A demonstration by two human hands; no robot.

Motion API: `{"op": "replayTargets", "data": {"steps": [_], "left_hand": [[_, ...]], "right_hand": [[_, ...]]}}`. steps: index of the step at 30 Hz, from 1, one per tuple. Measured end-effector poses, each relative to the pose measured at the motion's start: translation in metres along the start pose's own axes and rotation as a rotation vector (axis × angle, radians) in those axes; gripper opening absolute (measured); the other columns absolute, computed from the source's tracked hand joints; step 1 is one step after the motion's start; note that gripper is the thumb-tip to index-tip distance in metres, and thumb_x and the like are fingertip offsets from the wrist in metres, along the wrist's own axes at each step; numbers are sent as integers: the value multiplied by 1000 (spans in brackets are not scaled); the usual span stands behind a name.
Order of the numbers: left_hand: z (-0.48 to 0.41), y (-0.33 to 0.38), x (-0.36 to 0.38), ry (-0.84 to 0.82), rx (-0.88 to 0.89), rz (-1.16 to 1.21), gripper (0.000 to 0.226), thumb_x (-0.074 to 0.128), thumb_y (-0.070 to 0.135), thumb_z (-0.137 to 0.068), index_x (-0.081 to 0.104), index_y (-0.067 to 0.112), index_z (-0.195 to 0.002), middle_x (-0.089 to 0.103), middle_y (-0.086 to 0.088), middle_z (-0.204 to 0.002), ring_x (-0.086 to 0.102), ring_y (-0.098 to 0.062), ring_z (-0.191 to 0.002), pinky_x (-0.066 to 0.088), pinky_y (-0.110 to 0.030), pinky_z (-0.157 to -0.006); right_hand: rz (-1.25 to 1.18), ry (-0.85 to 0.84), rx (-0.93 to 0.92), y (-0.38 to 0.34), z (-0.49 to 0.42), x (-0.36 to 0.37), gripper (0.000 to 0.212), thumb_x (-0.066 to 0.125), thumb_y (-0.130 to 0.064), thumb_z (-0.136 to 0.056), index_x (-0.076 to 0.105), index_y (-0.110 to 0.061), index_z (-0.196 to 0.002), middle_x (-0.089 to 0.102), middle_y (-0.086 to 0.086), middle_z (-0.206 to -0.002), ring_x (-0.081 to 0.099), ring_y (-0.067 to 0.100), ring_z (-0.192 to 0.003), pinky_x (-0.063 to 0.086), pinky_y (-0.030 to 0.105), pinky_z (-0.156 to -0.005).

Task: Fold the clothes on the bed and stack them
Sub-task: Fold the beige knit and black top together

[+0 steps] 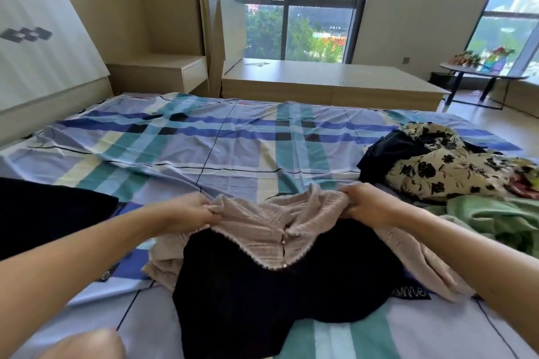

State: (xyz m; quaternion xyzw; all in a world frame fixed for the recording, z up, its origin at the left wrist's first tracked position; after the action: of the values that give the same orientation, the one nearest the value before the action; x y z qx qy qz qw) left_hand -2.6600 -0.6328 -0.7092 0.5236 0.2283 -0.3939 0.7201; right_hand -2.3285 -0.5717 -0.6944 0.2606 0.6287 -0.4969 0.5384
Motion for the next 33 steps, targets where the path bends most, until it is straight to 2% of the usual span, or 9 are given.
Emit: {"op": "replayTargets", "data": {"steps": [1, 3, 9, 14, 18, 22, 25, 28, 33], "left_hand": [[-4, 7, -23, 90, 25, 39, 18, 67, 25, -92, 63, 20, -76, 63, 4, -71, 57, -21, -74, 43, -27, -67], [-7, 31, -73, 243, 84, 142, 13, 63, 28, -98, 71, 19, -103, 72, -9, -99, 65, -29, -95, 49, -36, -85], [18, 168, -249, 572, 291, 251, 16, 56, 21, -101, 66, 13, -112, 55, -6, -83, 45, -14, -67, 35, -26, -56], [109, 311, -433, 957, 515, 161, 25, 44, 28, -105, 59, 13, -118, 58, -17, -106, 56, -28, -91, 40, -34, -72], [218, 393, -523, 1289, 676, -12, 30, 42, 15, -97, 62, 0, -113, 60, -22, -102, 58, -34, -92, 43, -41, -74], [249, 402, -533, 1330, 711, -220, 36, 43, 34, -103, 61, 3, -96, 60, -17, -94, 56, -31, -87, 41, -38, -75], [250, 393, -532, 1317, 689, -309, 30, 44, 28, -105, 60, 4, -101, 60, -22, -103, 57, -38, -99, 36, -34, -78], [274, 404, -547, 1368, 658, -405, 30, 43, 22, -105, 62, 1, -116, 61, -29, -118, 57, -45, -108, 38, -38, -81], [327, 423, -585, 1457, 621, -397, 29, 43, 31, -102, 56, 6, -104, 60, -23, -121, 55, -42, -111, 43, -44, -91]], "right_hand": [[-66, 25, 37, 1, 1, -23, 4, 72, -25, -85, 70, -22, -85, 72, -8, -85, 68, 15, -86, 53, 31, -77], [-175, 90, 129, 0, -2, -76, 15, 72, -23, -90, 68, -20, -75, 69, -4, -74, 64, 16, -72, 50, 29, -67], [-174, 494, 119, -69, -15, -286, 12, 65, -21, -95, 65, -16, -84, 65, 5, -87, 63, 23, -86, 44, 31, -74], [-53, 941, -57, -168, 24, -499, 2, 57, -15, -87, 57, -14, -89, 65, 24, -100, 63, 41, -102, 49, 39, -82], [71, 1302, -130, -231, 95, -631, 24, 55, -12, -82, 61, -1, -102, 61, 30, -110, 58, 45, -111, 47, 42, -88], [206, 1203, -94, -237, 112, -652, 11, 53, -4, -90, 63, 0, -92, 64, 24, -96, 62, 39, -103, 44, 36, -79], [235, 1165, -161, -244, 119, -651, 13, 53, -9, -94, 64, -4, -93, 65, 23, -102, 61, 38, -102, 37, 31, -75], [247, 1231, -207, -264, 132, -670, 9, 54, -8, -92, 63, -6, -91, 65, 23, -102, 60, 36, -98, 36, 30, -74], [138, 1310, -180, -282, 151, -717, 23, 64, -19, -94, 68, 0, -106, 65, 22, -104, 55, 28, -89, 38, 32, -74]]}}
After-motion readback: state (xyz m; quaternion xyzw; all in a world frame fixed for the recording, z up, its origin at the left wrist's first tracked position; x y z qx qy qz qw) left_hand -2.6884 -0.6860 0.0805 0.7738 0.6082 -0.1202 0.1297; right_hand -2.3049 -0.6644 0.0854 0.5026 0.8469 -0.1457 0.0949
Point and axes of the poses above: each hand's wrist, its own z-axis away from the middle knuckle, its own x-axis out of the palm, y = z × x, the point moved 7 cm from there along -z, towards the middle knuckle
